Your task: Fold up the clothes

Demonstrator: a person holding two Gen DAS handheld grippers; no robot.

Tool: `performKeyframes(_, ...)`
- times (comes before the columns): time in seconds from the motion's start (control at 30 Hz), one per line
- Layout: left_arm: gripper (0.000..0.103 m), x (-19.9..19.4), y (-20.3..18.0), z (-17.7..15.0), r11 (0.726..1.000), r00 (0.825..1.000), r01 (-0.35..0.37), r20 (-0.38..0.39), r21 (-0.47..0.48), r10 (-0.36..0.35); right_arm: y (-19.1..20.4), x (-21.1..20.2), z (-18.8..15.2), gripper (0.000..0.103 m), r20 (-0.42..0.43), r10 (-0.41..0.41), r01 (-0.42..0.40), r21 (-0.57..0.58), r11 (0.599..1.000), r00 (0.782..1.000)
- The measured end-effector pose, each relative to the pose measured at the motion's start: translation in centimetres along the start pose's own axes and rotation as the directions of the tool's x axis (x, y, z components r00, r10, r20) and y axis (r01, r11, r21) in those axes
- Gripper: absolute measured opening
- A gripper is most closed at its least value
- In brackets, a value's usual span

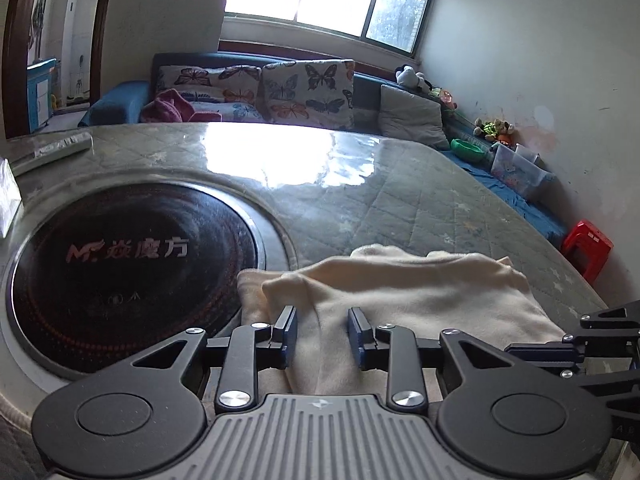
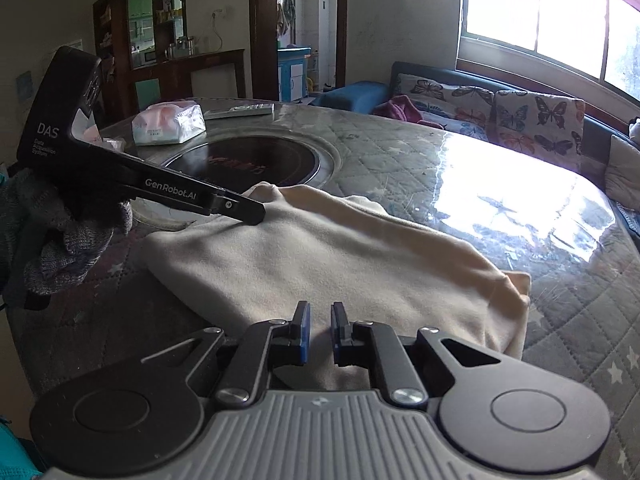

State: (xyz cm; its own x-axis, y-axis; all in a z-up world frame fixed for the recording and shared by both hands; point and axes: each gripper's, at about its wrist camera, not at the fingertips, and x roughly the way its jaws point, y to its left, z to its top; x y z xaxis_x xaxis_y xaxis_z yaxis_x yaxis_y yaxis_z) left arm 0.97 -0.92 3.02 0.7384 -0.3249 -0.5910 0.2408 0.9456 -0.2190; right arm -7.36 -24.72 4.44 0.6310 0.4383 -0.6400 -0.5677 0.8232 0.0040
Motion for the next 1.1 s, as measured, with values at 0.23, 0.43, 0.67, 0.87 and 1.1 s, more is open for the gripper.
performKeyframes(0.23,0.028,1.5,0.3,1.4,1.000,1.000,0.006,0.007,0.004,-0.006,-1.9,1.1,3.0,0.009,0.017,0.001,-0.001,0.009,1.000,1.000)
performKeyframes(0.43,0.027,2.1,1.8,0.8,0.999,0.999,-0.028,-0.017,-0.025,0.027,-2.4,4.0,5.8,0.009,0.007,0.026,-0.026,-0.001,1.000,1.000)
performKeyframes(0.67,0.029,2.0,2.6,0.5,0.999,0.999,-0.034,-0.020,-0.041,0.034,-1.3,9.2,8.4,0.009,-0.033,0.061,-0.062,-0.022,0.998,0.998)
performKeyframes(0.87,0.029,1.8,2.7,0.1,0.999,0.999,-0.044,-0.019,-0.026,0.044,-1.8,11.9,8.8,0.010,-0.049,0.049,-0.047,0.029,0.998,0.998)
performKeyframes(1.1,0.029,1.1,1.9,0.7,0.999,0.999,-0.049,-0.001,-0.010,0.049,-3.3,9.2,9.0,0.010,0.001,0.002,-0.002,0.057,0.998,1.000)
